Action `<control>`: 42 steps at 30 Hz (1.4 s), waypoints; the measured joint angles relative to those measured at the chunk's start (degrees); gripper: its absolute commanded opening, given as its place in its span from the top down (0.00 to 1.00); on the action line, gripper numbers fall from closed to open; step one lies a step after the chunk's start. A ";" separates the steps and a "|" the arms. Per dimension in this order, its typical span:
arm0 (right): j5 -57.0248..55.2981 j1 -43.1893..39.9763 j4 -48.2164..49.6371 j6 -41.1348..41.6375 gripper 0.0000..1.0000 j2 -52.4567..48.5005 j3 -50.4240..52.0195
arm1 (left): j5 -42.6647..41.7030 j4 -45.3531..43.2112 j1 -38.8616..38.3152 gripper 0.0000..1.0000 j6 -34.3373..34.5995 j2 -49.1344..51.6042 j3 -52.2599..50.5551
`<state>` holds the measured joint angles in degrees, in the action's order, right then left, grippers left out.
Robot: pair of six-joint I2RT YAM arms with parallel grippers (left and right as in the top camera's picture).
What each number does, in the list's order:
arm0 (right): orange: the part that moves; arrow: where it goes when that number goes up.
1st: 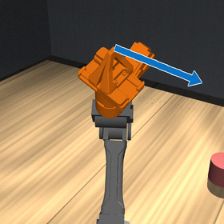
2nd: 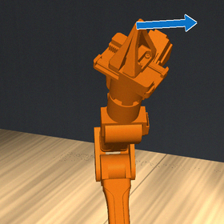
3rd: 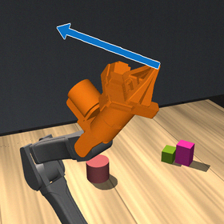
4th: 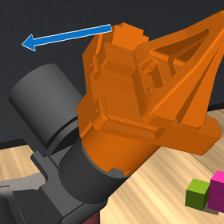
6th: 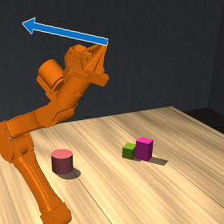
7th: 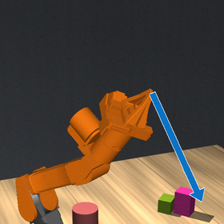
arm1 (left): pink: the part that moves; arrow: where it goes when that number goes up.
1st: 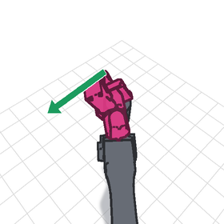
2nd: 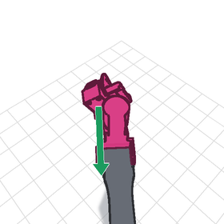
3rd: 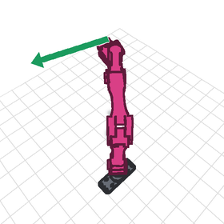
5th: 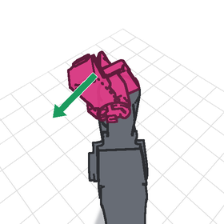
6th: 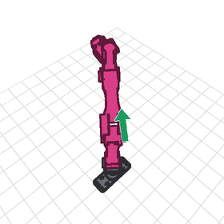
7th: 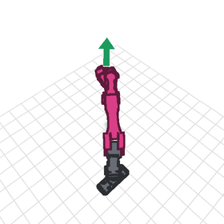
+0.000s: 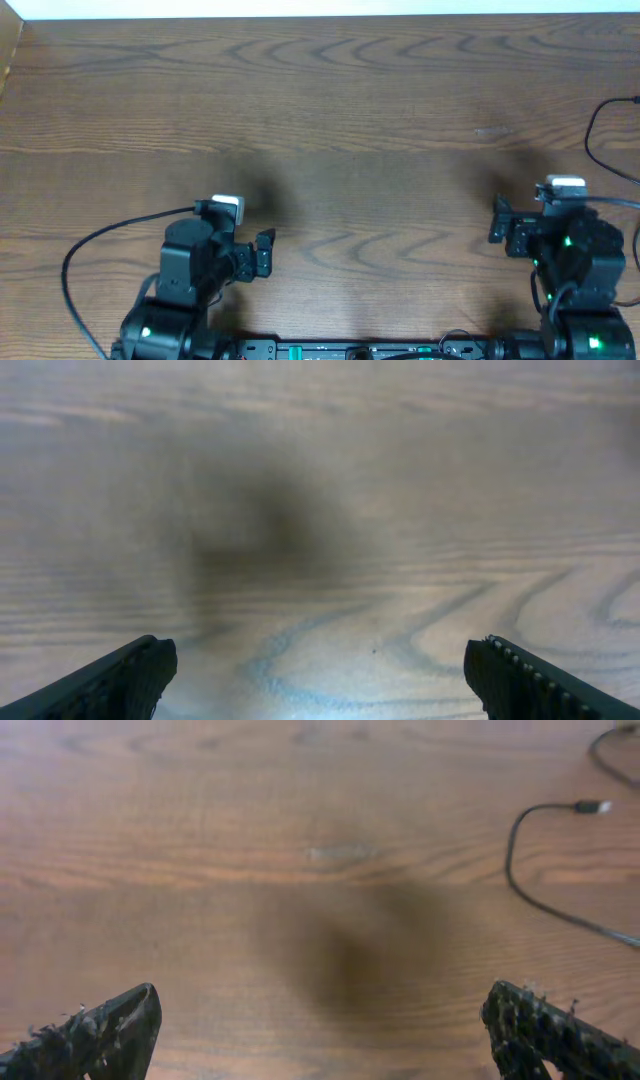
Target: Untangle cables
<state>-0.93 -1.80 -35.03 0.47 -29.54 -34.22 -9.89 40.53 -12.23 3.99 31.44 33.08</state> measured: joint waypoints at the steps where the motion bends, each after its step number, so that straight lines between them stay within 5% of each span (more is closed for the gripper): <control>1: -0.17 0.00 0.02 0.17 0.01 0.79 0.00 | 0.50 0.20 0.00 0.02 -0.02 -0.87 0.00; 16: 0.11 0.00 -0.39 1.46 0.01 1.55 0.00 | 9.22 1.84 0.00 0.02 -0.42 -3.69 0.00; 42: 0.11 0.00 -13.53 1.92 0.01 1.55 0.11 | 10.25 3.39 0.00 0.02 -0.87 -3.69 0.00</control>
<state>-0.82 -1.80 -48.56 2.39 -27.99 -34.11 0.36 43.92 -12.23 3.11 27.75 33.08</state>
